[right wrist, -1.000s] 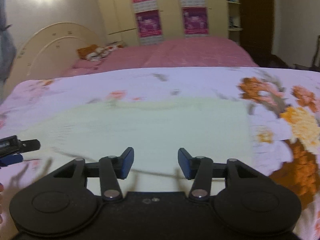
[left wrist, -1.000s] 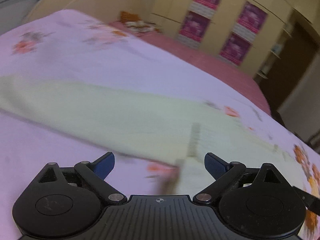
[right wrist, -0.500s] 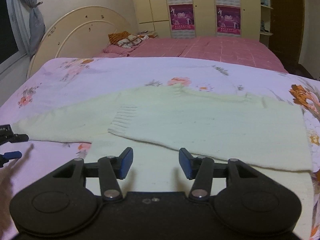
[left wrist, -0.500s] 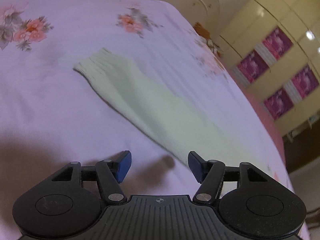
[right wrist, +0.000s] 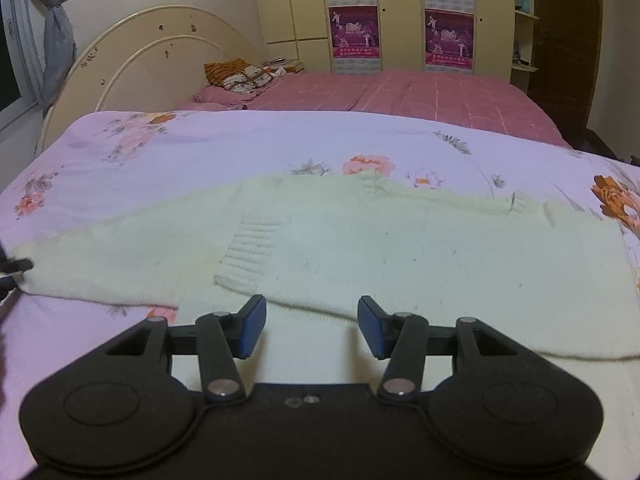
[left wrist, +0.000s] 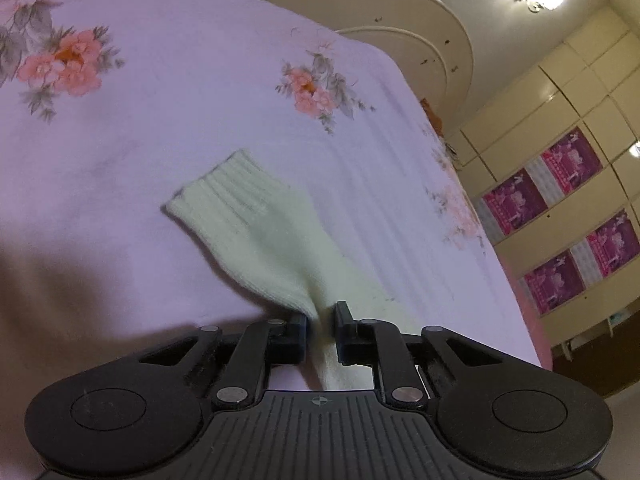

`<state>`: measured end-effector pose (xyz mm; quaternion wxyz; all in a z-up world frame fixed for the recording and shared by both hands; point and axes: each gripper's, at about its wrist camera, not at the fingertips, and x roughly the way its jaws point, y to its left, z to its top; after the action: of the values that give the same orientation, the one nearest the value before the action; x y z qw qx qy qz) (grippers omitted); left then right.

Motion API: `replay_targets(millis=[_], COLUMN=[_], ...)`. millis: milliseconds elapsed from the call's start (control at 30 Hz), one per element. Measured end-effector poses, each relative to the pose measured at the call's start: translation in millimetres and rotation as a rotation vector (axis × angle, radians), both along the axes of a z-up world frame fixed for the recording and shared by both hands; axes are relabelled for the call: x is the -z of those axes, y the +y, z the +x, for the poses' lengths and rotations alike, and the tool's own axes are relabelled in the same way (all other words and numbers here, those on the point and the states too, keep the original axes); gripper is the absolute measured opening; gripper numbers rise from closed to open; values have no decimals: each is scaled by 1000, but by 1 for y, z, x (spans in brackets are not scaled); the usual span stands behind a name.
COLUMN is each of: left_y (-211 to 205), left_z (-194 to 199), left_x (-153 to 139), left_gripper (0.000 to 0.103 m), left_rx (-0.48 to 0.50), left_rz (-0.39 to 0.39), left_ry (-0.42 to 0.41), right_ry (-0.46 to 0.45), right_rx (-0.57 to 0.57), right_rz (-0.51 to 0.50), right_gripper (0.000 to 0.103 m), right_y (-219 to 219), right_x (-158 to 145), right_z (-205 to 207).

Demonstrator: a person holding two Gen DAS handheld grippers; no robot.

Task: Fold small clothes

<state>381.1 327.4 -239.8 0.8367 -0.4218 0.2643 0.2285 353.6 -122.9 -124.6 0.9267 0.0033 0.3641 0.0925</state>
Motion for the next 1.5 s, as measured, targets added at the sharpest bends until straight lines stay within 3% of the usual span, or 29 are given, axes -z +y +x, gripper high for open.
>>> replay_targets(millis=[167, 300, 433, 600, 800, 900, 967, 1033, 1133, 1367, 1500], left_y=[-15, -47, -104, -198, -323, -365, -380, -382, -368, -282, -244], left_z=[10, 23, 47, 76, 97, 99, 92, 82, 62, 53, 57], left_x=[-26, -57, -80, -88, -70, -62, -59, -62, -72, -75, -60], left_gripper=[9, 9, 9, 9, 9, 9, 10, 10, 10, 11, 11], left_rx=[62, 189, 375, 610, 902, 1029, 1075, 1085, 1011, 711, 584], left_rz=[93, 153, 209, 257, 279, 279, 318, 334, 326, 384, 365], left_ry=[-79, -160, -217, -248, -215, -135, -102, -91, -77, 5, 64], right_ry=[-12, 54, 44, 23, -13, -13, -1, 14, 28, 27, 43], right_rx=[27, 11, 24, 62, 151, 200, 229, 240, 213, 98, 23], right_rz=[-21, -54, 17, 95, 112, 113, 127, 159, 194, 224, 237], right_gripper=[50, 49, 49, 50, 50, 50, 50, 50, 53, 56, 56], right_y=[0, 0, -11, -40, -95, -125, -141, -152, -154, -115, -75], right_x=[6, 25, 17, 2, -13, -14, -11, -8, -5, -10, -9], right_z=[11, 18, 13, 0, -20, -30, -32, -34, -32, -9, 17])
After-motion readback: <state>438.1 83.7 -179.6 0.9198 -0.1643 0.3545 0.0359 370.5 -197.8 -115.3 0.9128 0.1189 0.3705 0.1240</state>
